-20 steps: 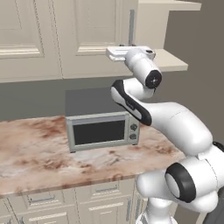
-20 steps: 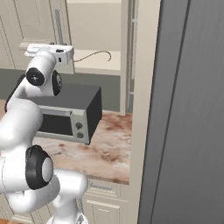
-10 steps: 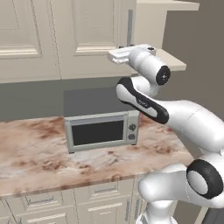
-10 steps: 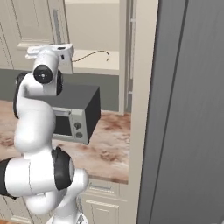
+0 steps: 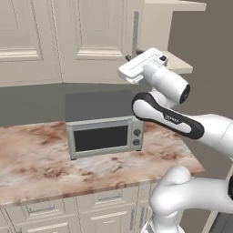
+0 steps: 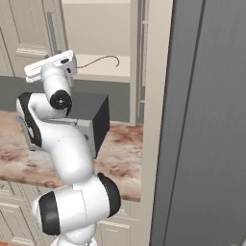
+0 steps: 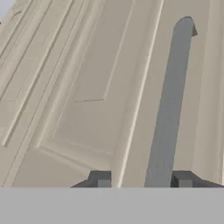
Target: Open the cabinet and move the ladle to the pot. Then close the cabinet.
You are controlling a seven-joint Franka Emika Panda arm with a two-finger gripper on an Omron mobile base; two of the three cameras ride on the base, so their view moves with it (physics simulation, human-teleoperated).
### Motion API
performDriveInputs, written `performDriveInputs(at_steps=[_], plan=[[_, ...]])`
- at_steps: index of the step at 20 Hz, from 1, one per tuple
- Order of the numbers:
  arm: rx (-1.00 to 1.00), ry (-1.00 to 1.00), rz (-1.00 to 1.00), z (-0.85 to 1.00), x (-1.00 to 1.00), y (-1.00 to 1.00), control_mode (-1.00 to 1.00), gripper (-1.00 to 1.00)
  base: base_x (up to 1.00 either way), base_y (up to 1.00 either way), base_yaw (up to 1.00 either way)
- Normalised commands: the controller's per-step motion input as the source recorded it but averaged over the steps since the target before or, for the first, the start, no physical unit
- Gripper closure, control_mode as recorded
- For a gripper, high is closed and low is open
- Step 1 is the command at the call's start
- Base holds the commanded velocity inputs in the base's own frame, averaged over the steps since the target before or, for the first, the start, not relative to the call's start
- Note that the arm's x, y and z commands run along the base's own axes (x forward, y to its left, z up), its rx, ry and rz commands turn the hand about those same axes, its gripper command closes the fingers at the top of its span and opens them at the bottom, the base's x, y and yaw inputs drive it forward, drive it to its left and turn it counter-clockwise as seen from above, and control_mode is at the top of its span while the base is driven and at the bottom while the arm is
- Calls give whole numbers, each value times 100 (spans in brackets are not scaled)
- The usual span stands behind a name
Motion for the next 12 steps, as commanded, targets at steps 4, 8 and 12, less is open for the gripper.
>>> performDriveInputs(at_steps=[4,8,12], plan=[[-1,-22,2,-39,-74,100,-100,100,0,0,0],[0,-12,0,-41,-51,100,-100,100,0,0,0],[5,-3,0,-13,-45,100,-100,100,0,0,0]])
